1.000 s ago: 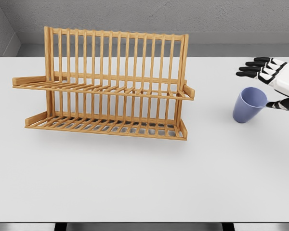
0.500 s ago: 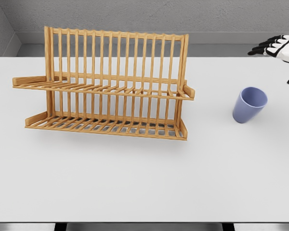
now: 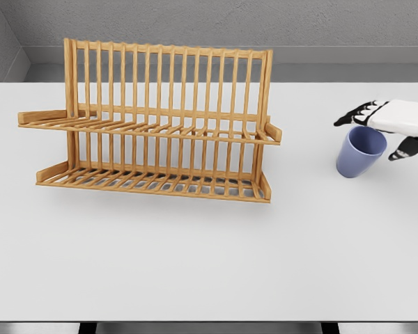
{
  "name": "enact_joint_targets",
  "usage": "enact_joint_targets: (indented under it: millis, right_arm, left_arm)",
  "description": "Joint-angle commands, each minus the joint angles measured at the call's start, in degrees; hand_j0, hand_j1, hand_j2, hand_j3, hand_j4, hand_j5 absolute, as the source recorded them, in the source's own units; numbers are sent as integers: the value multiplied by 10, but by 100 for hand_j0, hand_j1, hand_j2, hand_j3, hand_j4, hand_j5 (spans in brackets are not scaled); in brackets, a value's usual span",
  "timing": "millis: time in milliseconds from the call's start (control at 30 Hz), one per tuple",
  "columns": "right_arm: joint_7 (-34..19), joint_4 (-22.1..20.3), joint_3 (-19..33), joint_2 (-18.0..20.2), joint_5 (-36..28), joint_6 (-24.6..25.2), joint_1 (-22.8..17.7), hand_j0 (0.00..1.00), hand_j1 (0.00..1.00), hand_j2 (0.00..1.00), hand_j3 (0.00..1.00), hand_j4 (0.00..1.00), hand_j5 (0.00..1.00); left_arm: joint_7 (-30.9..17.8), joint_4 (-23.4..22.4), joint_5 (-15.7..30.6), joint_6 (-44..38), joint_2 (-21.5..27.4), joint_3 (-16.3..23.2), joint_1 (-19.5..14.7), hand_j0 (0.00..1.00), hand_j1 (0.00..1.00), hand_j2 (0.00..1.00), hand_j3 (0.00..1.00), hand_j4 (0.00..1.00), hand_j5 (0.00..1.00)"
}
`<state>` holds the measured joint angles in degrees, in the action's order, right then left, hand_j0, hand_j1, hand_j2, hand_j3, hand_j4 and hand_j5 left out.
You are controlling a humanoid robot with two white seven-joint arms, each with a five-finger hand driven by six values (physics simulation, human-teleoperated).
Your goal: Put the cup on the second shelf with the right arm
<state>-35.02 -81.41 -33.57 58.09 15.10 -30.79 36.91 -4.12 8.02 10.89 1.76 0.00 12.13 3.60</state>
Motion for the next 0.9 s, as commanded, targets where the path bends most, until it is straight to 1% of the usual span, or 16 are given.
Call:
enact_joint_targets:
  millis: [0, 167, 233, 333, 400, 700, 733, 767, 800, 833, 867]
  right_arm:
    - [0, 6, -12, -3, -2, 1, 0, 100, 100, 100, 100, 100, 100]
    - [0, 25, -20, -9, -2, 1, 0, 100, 100, 100, 100, 100, 100]
    - [0, 39, -21, -19, -2, 2, 10, 100, 100, 100, 100, 100, 100]
    - [0, 50, -21, -25, -2, 2, 14, 100, 100, 100, 100, 100, 100]
    - [0, 59, -32, -30, -2, 2, 22, 100, 100, 100, 100, 100, 100]
    - [0, 57, -41, -30, -2, 1, 24, 100, 100, 100, 100, 100, 100]
    - [0, 57, -41, -30, -2, 2, 24, 98, 98, 98, 98, 98, 98]
    - [0, 57, -41, -30, -2, 1, 24, 81, 81, 81, 81, 81, 81]
    - [0, 57, -41, -30, -2, 1, 24, 70, 70, 70, 70, 70, 70]
    - [0, 57, -41, -30, -2, 1, 24, 70, 70, 70, 70, 70, 70]
    - [0, 57, -41, -30, -2, 1, 24, 67, 67, 67, 67, 67, 67]
  left_arm:
    - [0, 0, 0, 0, 0, 0, 0, 100, 100, 100, 100, 100, 100]
    - [0, 1, 0, 0, 0, 0, 0, 100, 100, 100, 100, 100, 100]
    - [0, 1, 0, 0, 0, 0, 0, 100, 100, 100, 100, 100, 100]
    - [0, 0, 0, 0, 0, 0, 1, 100, 100, 100, 100, 100, 100]
    - [0, 1, 0, 0, 0, 0, 0, 100, 100, 100, 100, 100, 100]
    - [0, 1, 0, 0, 0, 0, 0, 100, 100, 100, 100, 100, 100]
    - [0, 0, 0, 0, 0, 0, 0, 100, 100, 100, 100, 100, 100]
    - [0, 1, 0, 0, 0, 0, 0, 100, 100, 100, 100, 100, 100]
    - [0, 1, 0, 0, 0, 0, 0, 100, 100, 100, 100, 100, 100]
    - [0, 0, 0, 0, 0, 0, 0, 100, 100, 100, 100, 100, 100]
    - [0, 1, 0, 0, 0, 0, 0, 100, 100, 100, 100, 100, 100]
